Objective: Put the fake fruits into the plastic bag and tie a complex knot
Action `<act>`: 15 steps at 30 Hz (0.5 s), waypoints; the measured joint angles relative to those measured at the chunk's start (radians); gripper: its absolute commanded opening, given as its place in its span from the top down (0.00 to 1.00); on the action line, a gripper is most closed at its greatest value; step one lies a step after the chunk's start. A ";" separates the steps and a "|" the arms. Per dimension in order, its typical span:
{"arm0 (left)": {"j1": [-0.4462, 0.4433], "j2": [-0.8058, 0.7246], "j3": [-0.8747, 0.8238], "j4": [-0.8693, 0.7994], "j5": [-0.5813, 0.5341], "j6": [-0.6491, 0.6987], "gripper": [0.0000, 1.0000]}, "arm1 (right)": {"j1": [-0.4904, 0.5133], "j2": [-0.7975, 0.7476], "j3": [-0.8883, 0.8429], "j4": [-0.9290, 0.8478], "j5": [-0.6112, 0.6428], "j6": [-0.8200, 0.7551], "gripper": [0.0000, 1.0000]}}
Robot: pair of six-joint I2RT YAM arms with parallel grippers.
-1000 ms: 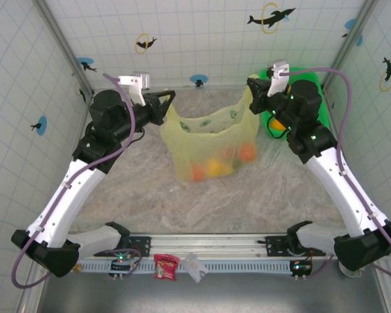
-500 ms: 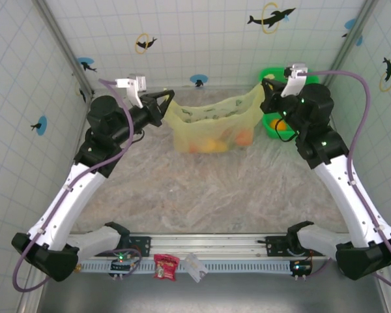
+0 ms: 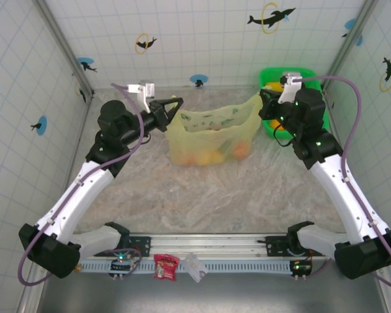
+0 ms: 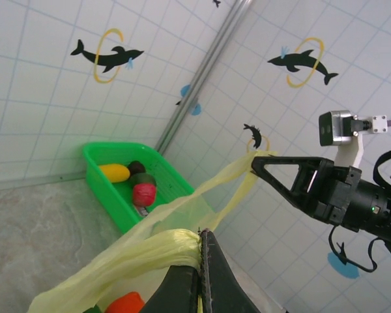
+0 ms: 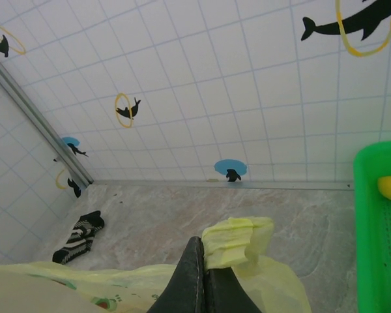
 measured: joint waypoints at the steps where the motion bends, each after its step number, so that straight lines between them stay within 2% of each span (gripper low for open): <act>1: 0.000 0.004 0.010 0.001 0.005 -0.003 1.00 | 0.000 0.009 0.018 -0.005 -0.001 -0.002 1.00; 9: 0.000 0.010 0.050 0.026 0.035 -0.007 1.00 | -0.025 0.024 0.056 -0.008 -0.019 -0.015 1.00; 15: 0.000 -0.003 0.001 0.051 0.047 -0.006 1.00 | -0.043 0.023 0.030 0.000 -0.045 -0.010 1.00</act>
